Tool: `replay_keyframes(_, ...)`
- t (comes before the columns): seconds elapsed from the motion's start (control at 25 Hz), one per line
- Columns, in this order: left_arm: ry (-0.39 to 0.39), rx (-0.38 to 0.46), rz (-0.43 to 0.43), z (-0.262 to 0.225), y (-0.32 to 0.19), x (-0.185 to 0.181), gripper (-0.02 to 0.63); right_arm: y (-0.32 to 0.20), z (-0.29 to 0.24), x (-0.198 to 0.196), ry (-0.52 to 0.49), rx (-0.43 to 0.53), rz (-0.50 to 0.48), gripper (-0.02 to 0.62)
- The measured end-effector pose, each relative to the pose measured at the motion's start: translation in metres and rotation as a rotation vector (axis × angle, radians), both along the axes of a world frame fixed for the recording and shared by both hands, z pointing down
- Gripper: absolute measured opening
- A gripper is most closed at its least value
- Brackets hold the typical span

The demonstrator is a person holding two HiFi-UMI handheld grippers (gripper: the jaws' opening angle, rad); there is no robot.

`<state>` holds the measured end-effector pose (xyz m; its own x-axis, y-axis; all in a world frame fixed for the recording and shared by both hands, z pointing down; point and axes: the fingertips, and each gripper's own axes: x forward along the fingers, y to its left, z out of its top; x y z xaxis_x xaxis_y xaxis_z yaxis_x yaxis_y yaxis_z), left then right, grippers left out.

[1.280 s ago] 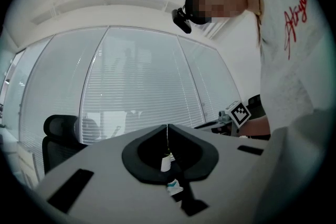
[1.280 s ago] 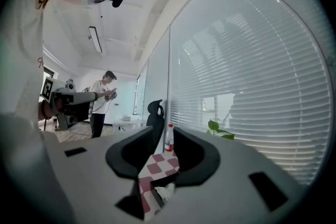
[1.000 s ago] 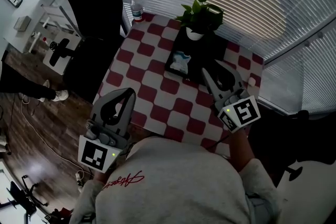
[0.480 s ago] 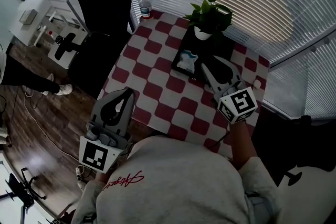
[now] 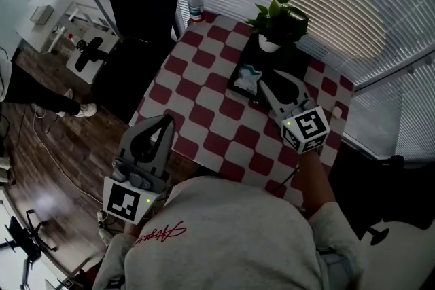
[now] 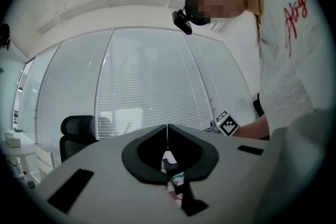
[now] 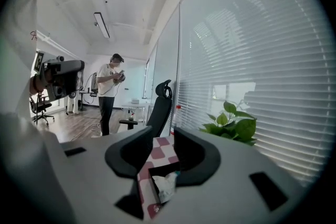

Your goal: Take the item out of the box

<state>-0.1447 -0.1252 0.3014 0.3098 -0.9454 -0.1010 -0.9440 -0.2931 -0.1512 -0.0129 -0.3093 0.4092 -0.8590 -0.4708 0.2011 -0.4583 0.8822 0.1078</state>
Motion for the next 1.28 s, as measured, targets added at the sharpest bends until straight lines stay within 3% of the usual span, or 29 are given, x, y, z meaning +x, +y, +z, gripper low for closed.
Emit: replay_keyframes(1.28, -0.008, -0.014, -0.048, 0.001, 0.003, -0.011, 0.018, -0.037, 0.082, -0.029, 0.213, -0.082, -0.056, 0.133)
